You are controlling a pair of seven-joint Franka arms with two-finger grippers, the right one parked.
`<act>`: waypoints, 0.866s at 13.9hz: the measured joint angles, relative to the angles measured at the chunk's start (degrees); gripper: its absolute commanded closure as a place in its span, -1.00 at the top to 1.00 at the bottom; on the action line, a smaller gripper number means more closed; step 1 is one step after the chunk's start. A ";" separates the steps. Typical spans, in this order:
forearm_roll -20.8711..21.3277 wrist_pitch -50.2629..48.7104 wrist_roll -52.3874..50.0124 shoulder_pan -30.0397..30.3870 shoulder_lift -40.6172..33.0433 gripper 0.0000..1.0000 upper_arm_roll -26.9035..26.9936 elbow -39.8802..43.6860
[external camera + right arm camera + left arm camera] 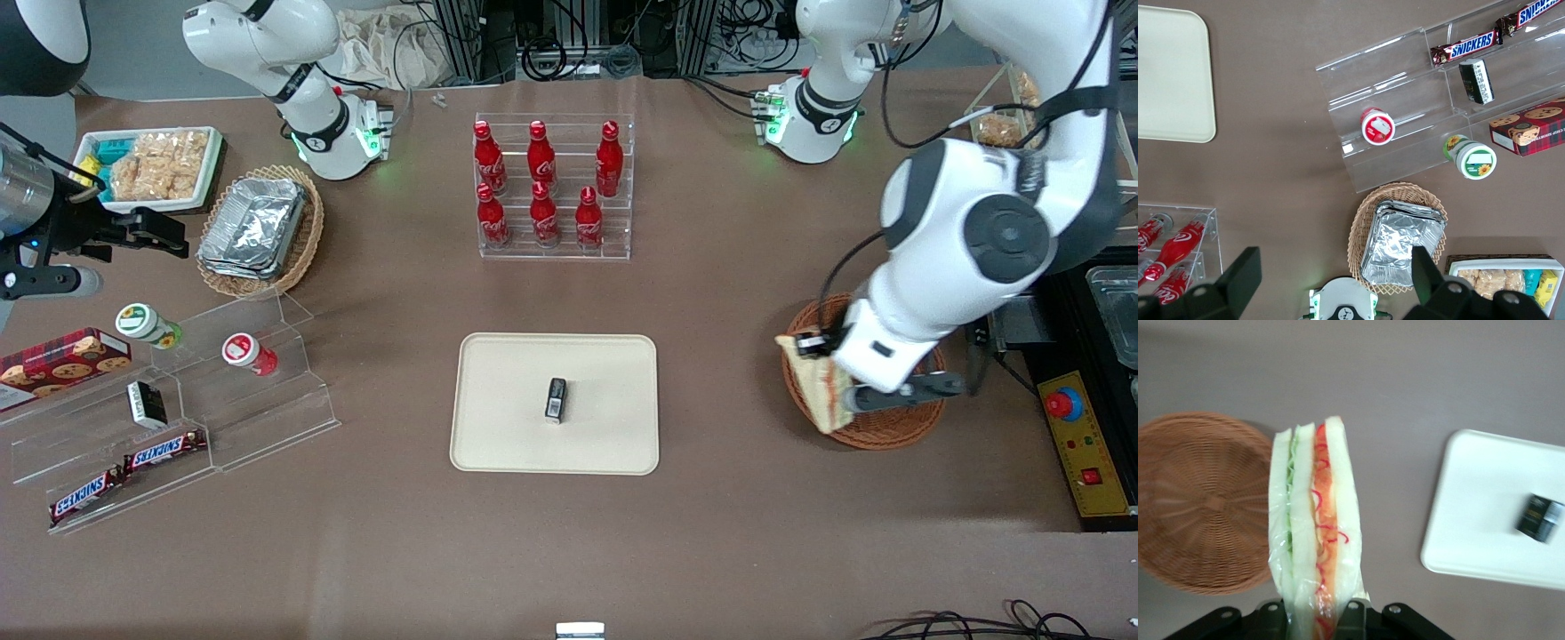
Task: Place sandwich from basket to tray
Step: 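Lift the sandwich and carry it with the left gripper toward the white tray, then lower the sandwich onto the tray beside the black object and release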
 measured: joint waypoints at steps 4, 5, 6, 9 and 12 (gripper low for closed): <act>7.62 0.31 -8.37 -5.05 11.24 -1.00 -6.62 8.30; 11.23 1.33 -11.00 -7.92 15.03 -1.00 -6.72 10.38; 13.77 3.30 -13.69 -10.61 18.96 -1.00 -6.75 12.12; 16.77 9.50 -15.83 -15.03 28.31 -1.00 -6.70 14.72; 17.44 10.15 -13.70 -14.74 30.54 -1.00 -6.52 15.11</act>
